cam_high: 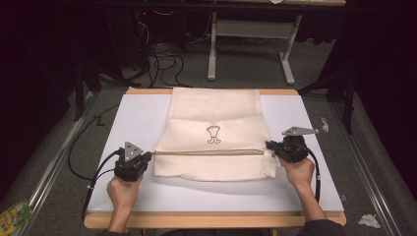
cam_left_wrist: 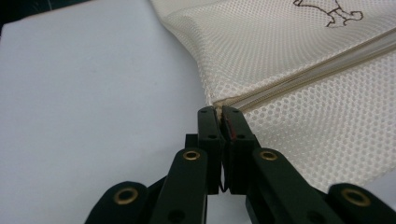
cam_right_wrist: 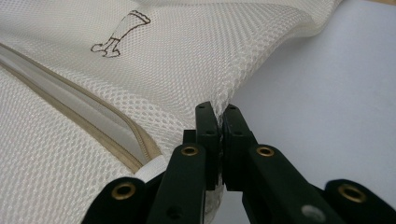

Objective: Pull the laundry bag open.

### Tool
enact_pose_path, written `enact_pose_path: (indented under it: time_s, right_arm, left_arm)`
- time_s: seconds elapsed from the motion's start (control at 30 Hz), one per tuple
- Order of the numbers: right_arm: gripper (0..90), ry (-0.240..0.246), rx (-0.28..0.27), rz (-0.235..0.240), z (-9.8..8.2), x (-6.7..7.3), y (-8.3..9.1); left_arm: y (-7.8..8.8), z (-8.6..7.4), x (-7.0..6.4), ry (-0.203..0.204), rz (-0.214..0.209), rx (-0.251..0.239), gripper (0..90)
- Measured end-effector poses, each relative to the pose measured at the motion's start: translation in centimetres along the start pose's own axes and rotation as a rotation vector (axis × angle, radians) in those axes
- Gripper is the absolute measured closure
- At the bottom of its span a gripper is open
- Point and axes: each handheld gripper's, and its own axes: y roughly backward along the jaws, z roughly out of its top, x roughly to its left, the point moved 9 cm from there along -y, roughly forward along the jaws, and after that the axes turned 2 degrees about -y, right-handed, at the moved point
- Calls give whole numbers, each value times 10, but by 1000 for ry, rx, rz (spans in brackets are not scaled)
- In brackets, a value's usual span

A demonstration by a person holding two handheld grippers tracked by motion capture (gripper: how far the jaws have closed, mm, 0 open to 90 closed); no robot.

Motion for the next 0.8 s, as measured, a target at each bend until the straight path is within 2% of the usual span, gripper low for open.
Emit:
enact_pose_path:
  time_s: [0.17, 0.27, 0.37, 0.5, 0.57, 0.7, 0.8]
  right_arm:
    - [886, -17, -18, 4, 2, -2, 2]
    - [885, -18, -24, 8, 4, -1, 6]
    - [880, -42, -25, 22, 2, -2, 7]
    - [875, -40, -18, 23, -4, -2, 6]
    - [873, -43, -10, 24, -7, -3, 4]
    - [869, -45, 1, 20, -12, -5, 1]
    - [860, -58, 11, 21, -19, -6, -2]
  left_arm:
    - [5, 8, -5, 18, -34, -36, 874]
    - [9, 16, -10, 45, -84, -80, 872]
    - [11, 18, -13, 65, -126, -92, 872]
    - [13, 19, -14, 84, -164, -105, 871]
    - [12, 17, -13, 100, -178, -101, 871]
    - [10, 10, -14, 108, -190, -97, 870]
    - [8, 3, -15, 112, -198, -68, 869]
